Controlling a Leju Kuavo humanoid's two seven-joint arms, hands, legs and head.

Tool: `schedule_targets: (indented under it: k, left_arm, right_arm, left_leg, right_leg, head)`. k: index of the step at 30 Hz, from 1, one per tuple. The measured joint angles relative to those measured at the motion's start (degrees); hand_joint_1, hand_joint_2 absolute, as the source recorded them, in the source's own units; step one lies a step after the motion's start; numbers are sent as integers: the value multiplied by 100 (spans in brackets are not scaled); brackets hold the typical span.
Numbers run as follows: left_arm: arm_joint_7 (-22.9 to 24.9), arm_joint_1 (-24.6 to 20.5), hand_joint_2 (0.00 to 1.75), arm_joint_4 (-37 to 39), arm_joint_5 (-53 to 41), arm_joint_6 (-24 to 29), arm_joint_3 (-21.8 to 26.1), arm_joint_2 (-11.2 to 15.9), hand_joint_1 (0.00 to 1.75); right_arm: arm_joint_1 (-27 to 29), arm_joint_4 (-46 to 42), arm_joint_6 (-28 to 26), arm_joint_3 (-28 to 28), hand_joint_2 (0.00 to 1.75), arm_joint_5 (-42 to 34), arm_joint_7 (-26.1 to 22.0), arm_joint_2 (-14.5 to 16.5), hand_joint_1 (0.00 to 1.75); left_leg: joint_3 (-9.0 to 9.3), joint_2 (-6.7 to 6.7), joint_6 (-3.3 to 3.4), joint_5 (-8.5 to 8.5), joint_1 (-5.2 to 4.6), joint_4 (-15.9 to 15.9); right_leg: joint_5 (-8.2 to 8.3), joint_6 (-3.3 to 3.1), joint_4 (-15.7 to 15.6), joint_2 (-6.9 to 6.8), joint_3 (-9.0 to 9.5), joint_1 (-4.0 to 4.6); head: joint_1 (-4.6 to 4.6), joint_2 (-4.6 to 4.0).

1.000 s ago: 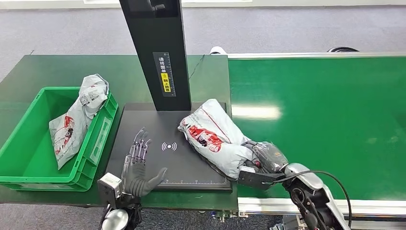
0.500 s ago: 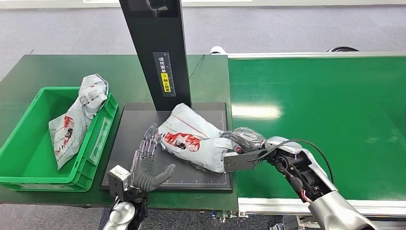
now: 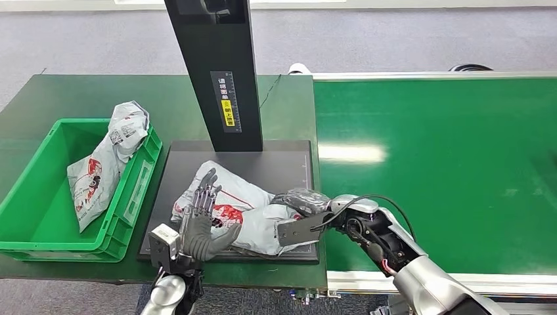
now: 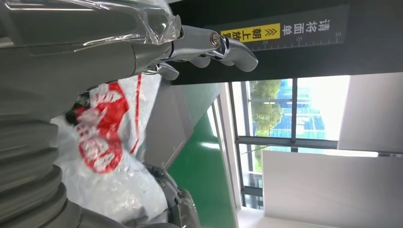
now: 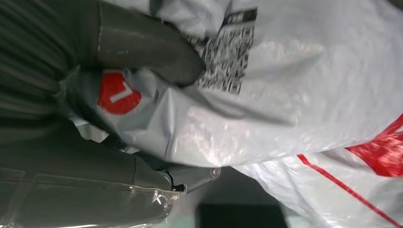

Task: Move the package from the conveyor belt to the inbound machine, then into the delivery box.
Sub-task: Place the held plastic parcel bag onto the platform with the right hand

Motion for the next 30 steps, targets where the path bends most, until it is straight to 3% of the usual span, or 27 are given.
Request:
schedule_targets:
  k: [5, 14, 21, 25, 30]
  left_arm:
    - [0, 183, 175, -95, -67, 24, 10, 19, 0]
    - [0, 306, 175, -189, -192, -44, 21, 36, 0]
    - [0, 320, 175, -201, -295, -198, 14, 61, 0]
    - [0, 307, 175, -189, -317, -234, 1, 59, 0]
    - [-15, 213, 175, -72, -346, -252, -17, 59, 0]
  right_arm:
    - [-10, 180, -1150, 68, 175, 392, 602, 90, 0]
    - [242, 191, -1934, -191, 175, 430, 956, 140, 0]
    - [812, -374, -1888, -867, 175, -256, 572, 130, 0]
    - [1328, -1005, -1675, -1511, 175, -1411, 63, 155, 0]
    - [2079, -1996, -1019, -2351, 175, -2791, -323, 219, 0]
  left_leg:
    - [1, 0, 0, 0, 0, 0]
    - [1, -1, 0, 0, 0, 0]
    - [1, -2, 0, -1, 0, 1]
    - [0, -4, 0, -1, 0, 1]
    - [-1, -4, -1, -2, 0, 0]
  right_leg:
    - [0, 0, 0, 0, -1, 0]
    - [0, 0, 0, 0, -2, 0]
    - [0, 0, -1, -1, -4, 0]
    - [-1, 0, -1, -1, -5, 0]
    - [-2, 0, -1, -2, -5, 0]
  head:
    - [0, 0]
    - [0, 0]
    - [-1, 0]
    - [0, 0]
    - [0, 0]
